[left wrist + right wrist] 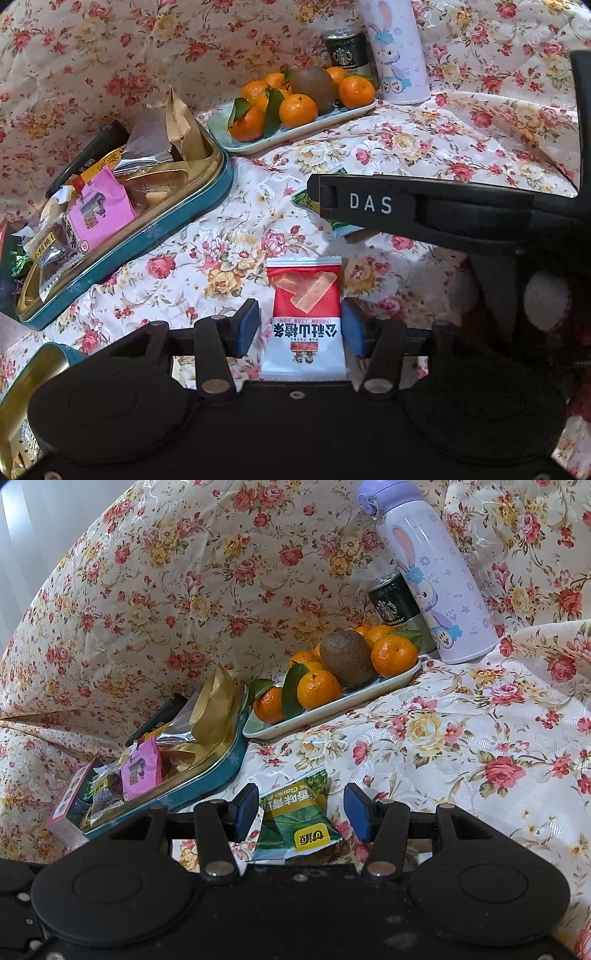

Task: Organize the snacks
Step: 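Grasp the green garlic packet with the right tool while the left tool grasps the red-white packet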

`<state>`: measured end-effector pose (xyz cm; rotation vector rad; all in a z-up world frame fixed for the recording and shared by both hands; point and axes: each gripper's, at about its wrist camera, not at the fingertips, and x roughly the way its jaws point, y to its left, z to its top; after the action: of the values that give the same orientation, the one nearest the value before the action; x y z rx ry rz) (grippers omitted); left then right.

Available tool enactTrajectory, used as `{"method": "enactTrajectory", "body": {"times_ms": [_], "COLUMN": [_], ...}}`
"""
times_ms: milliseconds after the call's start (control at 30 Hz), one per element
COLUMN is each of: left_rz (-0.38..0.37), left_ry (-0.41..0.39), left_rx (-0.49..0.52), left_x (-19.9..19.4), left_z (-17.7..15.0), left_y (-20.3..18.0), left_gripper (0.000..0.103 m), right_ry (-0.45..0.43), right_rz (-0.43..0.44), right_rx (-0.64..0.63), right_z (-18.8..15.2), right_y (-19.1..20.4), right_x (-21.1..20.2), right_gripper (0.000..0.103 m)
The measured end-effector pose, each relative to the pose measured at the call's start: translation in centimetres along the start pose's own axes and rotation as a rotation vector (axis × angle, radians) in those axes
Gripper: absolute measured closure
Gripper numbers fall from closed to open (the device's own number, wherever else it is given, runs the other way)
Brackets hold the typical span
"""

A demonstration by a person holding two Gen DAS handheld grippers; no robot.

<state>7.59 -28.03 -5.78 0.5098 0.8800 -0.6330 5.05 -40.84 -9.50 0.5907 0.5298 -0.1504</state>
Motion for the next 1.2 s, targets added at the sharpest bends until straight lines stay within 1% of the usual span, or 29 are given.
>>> {"method": "enactTrajectory", "body": {"times_ms": [33, 133, 167, 233, 300, 500, 600, 700, 800, 967, 1067, 1133, 1200], "left_rz": [-0.002, -0.026, -0.029, -0.011, -0.004, 0.006, 0.010, 0.019, 0.023, -0.015, 0.004, 0.011, 0.000], "left_ry": [0.001, 0.011, 0.018, 0.033, 0.043, 0.068, 0.069, 0.061, 0.070, 0.083, 0.070, 0.066, 0.068], "left_rx": [-0.005, -0.037, -0.060, -0.108, -0.151, -0.285, -0.328, -0.337, -0.339, -0.374, -0.346, -0.349, -0.360], "left_x": [0.0, -0.1, -0.2, -0.5, -0.9, -2.4, -2.9, -3.0, -3.0, -2.9, -2.9, -2.9, -2.8], "left_z": [0.0, -0.2, -0.3, -0.6, -1.1, -3.5, -4.6, -5.0, -4.8, -4.9, -5.0, -5.1, -5.0], "left_y": [0.1, 0.3, 0.4, 0.7, 1.0, 2.2, 2.7, 2.8, 2.7, 3.5, 2.8, 2.7, 3.0], "left_gripper": [0.045, 0.053, 0.054, 0.054, 0.056, 0.056, 0.055, 0.053, 0.053, 0.053, 0.053, 0.053, 0.053], "right_ry": [0.000, 0.000, 0.000, 0.000, 0.001, 0.006, 0.009, 0.013, 0.018, 0.028, 0.034, 0.039, 0.048], "right_rz": [0.000, 0.000, -0.001, -0.004, -0.006, -0.011, -0.014, -0.021, -0.025, -0.040, -0.053, -0.067, -0.081], "right_rx": [0.000, 0.000, -0.001, -0.003, -0.005, -0.016, -0.023, -0.032, -0.042, -0.071, -0.095, -0.120, -0.152], "right_z": [0.0, 0.0, 0.0, 0.0, 0.0, 0.1, 0.1, 0.1, 0.2, 0.2, 0.2, 0.2, 0.1], "right_y": [0.0, 0.0, 0.0, 0.0, 0.0, 0.2, 0.2, 0.3, 0.4, 0.8, 1.1, 1.4, 1.9], "right_x": [0.0, 0.0, 0.0, 0.0, 0.0, 0.1, 0.2, 0.3, 0.4, 0.7, 0.8, 0.9, 1.1], "right_gripper": [0.048, 0.048, 0.048, 0.048, 0.048, 0.048, 0.049, 0.049, 0.049, 0.048, 0.048, 0.047, 0.043]}}
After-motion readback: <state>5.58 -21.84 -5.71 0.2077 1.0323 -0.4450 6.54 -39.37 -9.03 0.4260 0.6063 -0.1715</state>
